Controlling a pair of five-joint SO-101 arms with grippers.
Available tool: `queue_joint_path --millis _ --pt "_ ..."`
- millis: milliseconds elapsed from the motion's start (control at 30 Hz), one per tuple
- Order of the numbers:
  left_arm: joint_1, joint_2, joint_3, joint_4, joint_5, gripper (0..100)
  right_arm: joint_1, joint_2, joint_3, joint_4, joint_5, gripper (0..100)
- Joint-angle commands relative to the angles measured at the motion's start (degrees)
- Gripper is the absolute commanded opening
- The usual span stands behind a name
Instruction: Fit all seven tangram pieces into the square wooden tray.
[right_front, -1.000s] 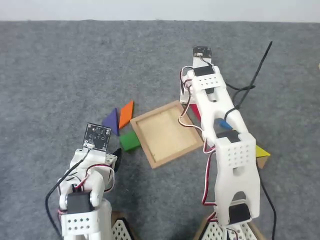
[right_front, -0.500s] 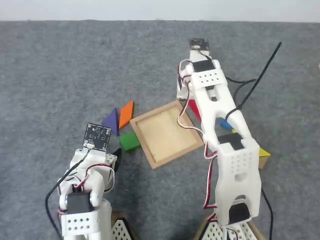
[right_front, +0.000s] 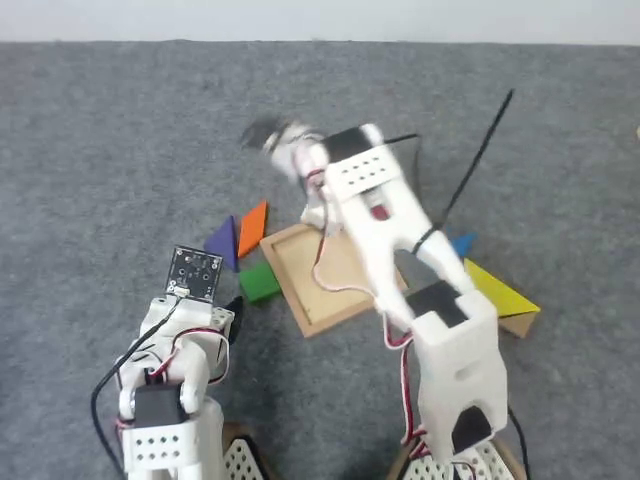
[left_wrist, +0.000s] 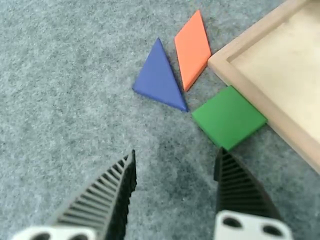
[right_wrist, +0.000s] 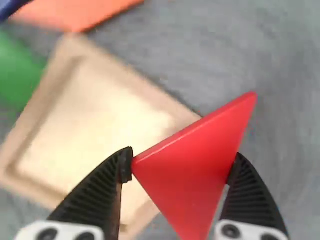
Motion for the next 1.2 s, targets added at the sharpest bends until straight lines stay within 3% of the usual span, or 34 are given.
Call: queue_joint_path --millis 0,200,433,633,900,1167 --pt "0.09 -1.23 -0.48 0.35 -0.97 25 -4.18 -4.26 -1.41 4.18 15.74 16.5" --pt "0.09 -1.23 -0.48 0.35 -0.97 25 -5.41 -4.26 -1.41 10.51 31.65 16.2" --pt "0.09 -1.23 -0.48 0.35 -0.97 25 -6.29 -4.18 1.41 10.42 42.37 16.2" --pt "0.09 -1.23 -0.48 0.35 -0.97 25 -5.93 -4.18 3.34 7.60 43.60 17.6" --pt "0.09 -1.23 -0.48 0.35 -0.97 25 -4.26 -4.18 3.34 6.81 43.34 38.3" --pt "0.09 -1.23 -0.48 0.35 -0.97 25 -2.77 -4.79 2.90 6.81 41.32 38.4"
